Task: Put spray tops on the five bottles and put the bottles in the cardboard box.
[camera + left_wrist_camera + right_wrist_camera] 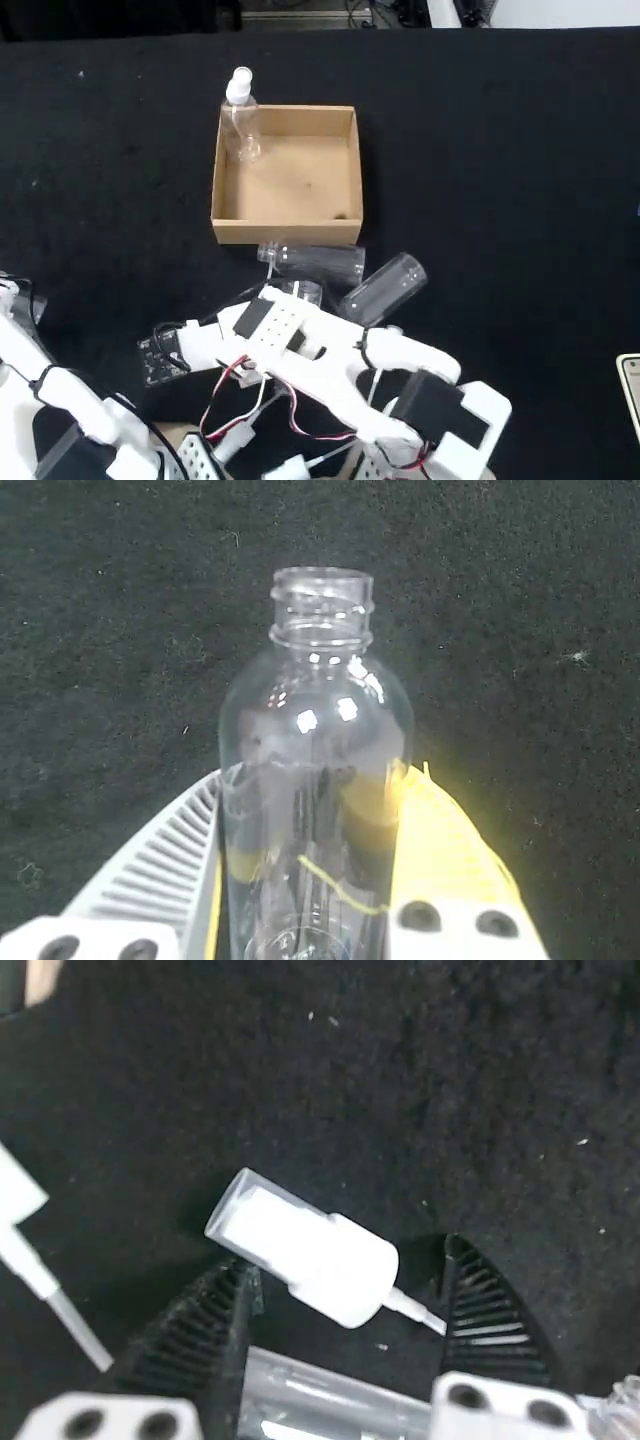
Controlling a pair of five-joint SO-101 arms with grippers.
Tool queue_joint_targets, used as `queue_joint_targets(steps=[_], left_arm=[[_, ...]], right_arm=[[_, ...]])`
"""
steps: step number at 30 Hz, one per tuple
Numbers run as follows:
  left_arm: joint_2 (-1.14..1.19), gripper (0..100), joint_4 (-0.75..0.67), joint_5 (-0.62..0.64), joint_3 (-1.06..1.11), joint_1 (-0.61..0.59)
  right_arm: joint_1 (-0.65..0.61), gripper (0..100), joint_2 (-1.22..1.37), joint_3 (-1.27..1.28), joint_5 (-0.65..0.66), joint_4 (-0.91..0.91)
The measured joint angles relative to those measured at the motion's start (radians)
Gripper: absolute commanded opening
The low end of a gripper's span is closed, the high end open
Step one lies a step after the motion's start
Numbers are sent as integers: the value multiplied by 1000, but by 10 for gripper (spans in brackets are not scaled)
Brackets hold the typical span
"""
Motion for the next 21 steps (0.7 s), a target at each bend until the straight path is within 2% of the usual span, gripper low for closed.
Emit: queue_joint_targets(steps=[6, 11, 21], left_arm=[[0, 39, 0, 0, 0, 0], [0, 39, 0, 0, 0, 0], [0, 39, 0, 0, 0, 0]], right_arm=[[-2, 123, 15, 0, 0, -40], [3, 114, 17, -23, -11, -54], [12, 114, 18, -196, -198, -63]])
